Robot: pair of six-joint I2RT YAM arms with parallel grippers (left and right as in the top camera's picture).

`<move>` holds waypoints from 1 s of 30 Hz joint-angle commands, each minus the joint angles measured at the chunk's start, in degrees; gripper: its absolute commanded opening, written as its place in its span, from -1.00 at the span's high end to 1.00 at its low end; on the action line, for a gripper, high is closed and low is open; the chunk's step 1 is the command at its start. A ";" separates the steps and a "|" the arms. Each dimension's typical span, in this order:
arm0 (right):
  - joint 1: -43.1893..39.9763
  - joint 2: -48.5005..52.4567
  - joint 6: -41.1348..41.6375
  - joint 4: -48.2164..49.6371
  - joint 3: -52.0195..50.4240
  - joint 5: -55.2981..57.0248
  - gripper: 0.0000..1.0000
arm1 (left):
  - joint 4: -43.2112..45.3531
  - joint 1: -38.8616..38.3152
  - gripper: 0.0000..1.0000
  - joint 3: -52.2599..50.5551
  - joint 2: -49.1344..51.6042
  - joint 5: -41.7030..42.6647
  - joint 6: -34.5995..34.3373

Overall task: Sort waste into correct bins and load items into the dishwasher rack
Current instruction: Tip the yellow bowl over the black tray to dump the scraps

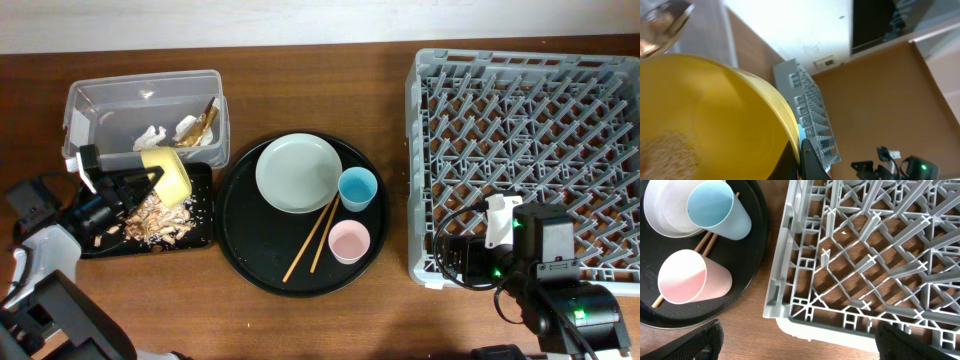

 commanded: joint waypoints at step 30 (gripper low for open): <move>0.26 -0.17 0.37 -0.61 1.20 -0.28 -0.97 | 5.79 0.70 1.00 0.90 0.09 2.34 -6.86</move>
